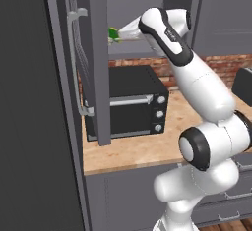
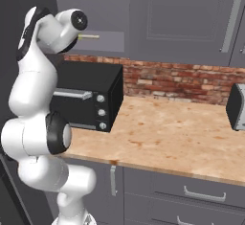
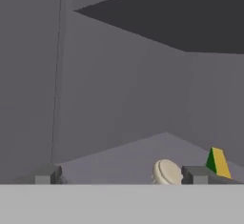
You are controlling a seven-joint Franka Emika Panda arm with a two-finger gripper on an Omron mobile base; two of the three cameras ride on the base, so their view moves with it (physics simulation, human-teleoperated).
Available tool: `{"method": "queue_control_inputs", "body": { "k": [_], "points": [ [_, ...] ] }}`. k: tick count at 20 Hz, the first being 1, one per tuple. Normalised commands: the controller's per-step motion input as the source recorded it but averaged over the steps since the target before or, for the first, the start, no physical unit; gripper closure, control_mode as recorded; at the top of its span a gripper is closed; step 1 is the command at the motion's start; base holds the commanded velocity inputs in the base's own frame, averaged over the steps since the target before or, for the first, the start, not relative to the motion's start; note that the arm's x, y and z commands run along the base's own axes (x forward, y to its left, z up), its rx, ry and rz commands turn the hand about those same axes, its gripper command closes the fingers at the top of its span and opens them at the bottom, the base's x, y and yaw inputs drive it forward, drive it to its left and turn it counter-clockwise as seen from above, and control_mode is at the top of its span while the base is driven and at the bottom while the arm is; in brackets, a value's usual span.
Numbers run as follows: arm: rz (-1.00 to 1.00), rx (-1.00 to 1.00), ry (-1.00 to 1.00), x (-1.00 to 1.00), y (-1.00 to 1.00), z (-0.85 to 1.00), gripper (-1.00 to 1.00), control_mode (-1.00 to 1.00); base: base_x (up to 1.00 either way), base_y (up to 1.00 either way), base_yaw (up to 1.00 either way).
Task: Pick up the sponge and dish brush from the sink, and place them back in the cabinet, and close the cabinet door.
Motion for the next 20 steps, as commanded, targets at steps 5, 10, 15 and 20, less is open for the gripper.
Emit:
{"method": "queue_control_inputs", "body": {
  "k": [5,10,15,20],
  "points": [
    [-0.07,0.11,0.00,-0.49,-0.11,0.16,-1.00,-1.00,0.00,0.00,0.00],
    [-0.10,0.12,0.00,-0.55,-0.09,0.13,-1.00,-1.00,0.00,0.00,0.00],
    [-0.10,0.09,-0.01,-0.60,-0.06,0.08,-1.00,-1.00,0.00,0.00,0.00],
    [-0.07,0.03,0.00,-0.56,-0.05,0.15,-1.00,-1.00,0.00,0.00,0.00]
  ]
}}
